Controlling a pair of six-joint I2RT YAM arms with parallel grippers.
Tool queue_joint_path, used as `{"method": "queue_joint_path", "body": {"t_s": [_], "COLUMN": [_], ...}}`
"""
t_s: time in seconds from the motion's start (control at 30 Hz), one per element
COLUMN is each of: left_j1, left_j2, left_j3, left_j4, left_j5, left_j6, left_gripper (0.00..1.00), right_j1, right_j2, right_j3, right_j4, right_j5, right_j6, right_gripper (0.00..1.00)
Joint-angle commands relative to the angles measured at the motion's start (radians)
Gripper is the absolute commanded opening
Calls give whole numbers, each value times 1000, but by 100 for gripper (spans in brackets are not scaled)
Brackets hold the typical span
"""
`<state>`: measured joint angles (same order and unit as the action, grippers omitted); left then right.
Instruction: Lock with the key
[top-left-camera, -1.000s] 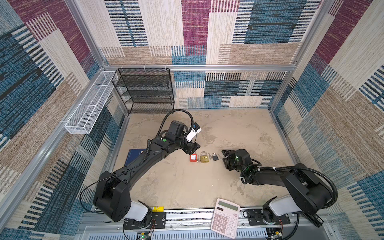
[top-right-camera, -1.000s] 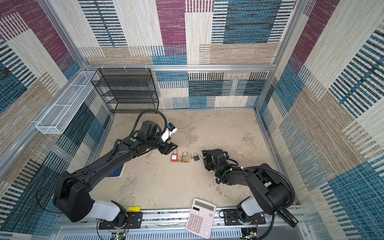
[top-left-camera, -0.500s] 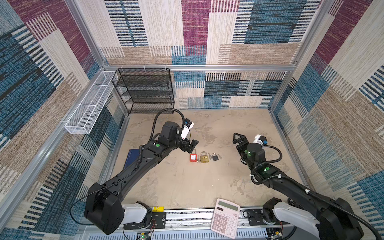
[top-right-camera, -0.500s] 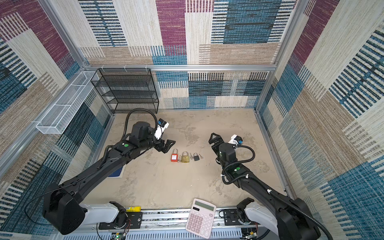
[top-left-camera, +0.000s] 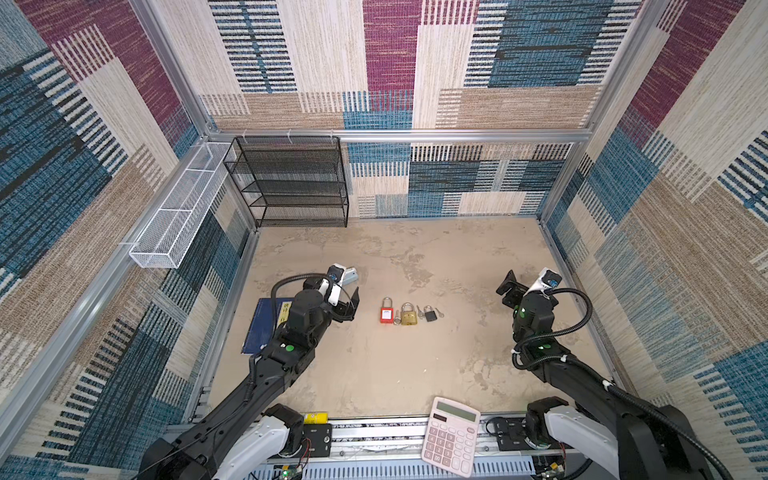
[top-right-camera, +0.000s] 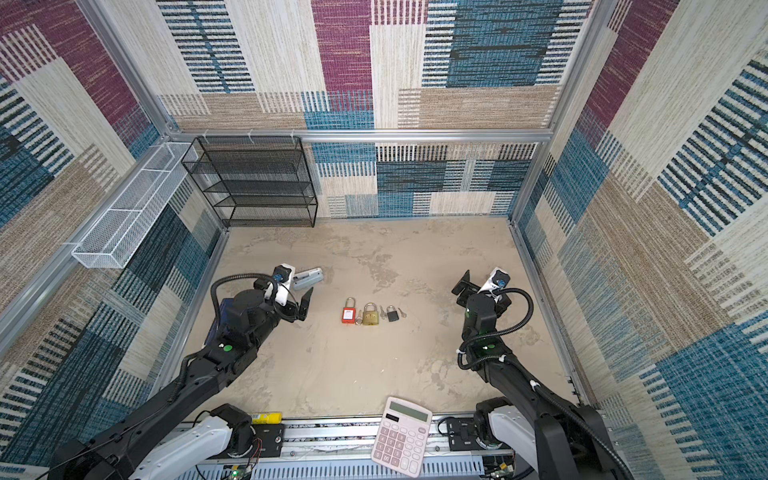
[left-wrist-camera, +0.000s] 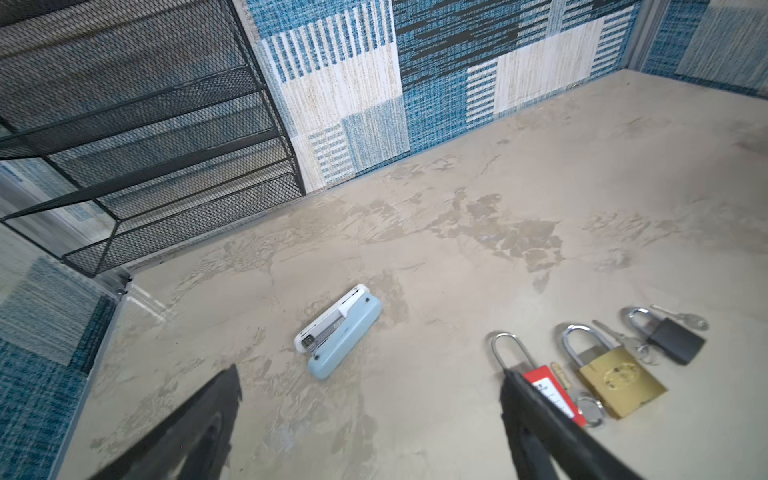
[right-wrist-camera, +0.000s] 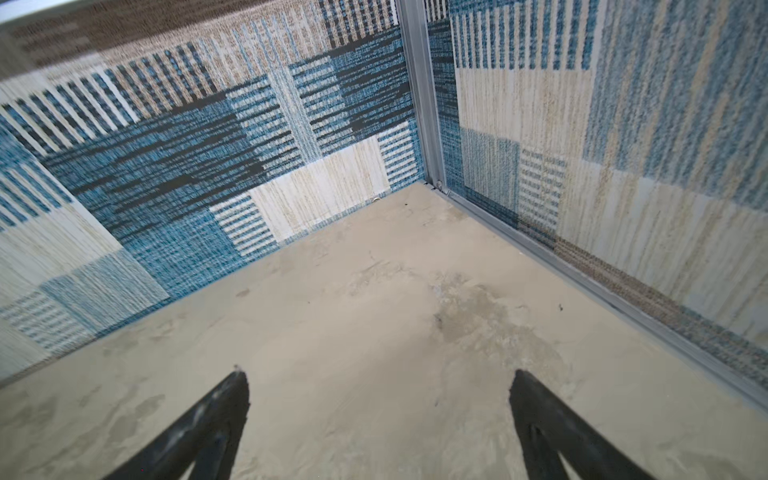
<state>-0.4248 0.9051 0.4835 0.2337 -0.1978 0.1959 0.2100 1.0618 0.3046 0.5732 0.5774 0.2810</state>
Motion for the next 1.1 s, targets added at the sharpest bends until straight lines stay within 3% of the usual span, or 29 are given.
{"method": "queue_joint_path", "body": {"t_s": [0.0,0.13,0.2,0.33,0.43,0.53,0.67,0.77,0.93,1.07], "left_j1": [52,125,156,208,255,280,296,308,308,310], "left_j2": [-33,-15,17,88,159,271,443,514,695,638], "left_j3": [-83,-148,-171,-223,-263,-273,-274,-280,-316,-268], "left_j4": [236,311,337,432,529,633,837,904,1169,985], "left_j5": [-140,-152,-166,-189,-154,-141,-104,-103,-95,-58], "left_j6": [34,-10,-32,-108,-169,-182,-113,-127,-108,-109], "left_gripper": [99,99,99,99,99,99,99,99,99,99], "right_j1": [-7,-22,-47,-93,-114,-130,-154,-157,-156,-156], "right_j2": [93,236,280,358,374,365,352,364,398,445], "right_j3": [-28,-85,-142,-160,-129,-167,-213,-198,-200,-196], "right_j4": [275,499,645,760,701,755,826,809,847,876], "right_j5": [37,48,-30,-99,-142,-190,-240,-278,-374,-408], "right_j6": [-176,-277,-295,-271,-248,-250,-241,-256,-291,-305], "right_gripper": [99,99,99,99,99,99,99,99,99,99]}}
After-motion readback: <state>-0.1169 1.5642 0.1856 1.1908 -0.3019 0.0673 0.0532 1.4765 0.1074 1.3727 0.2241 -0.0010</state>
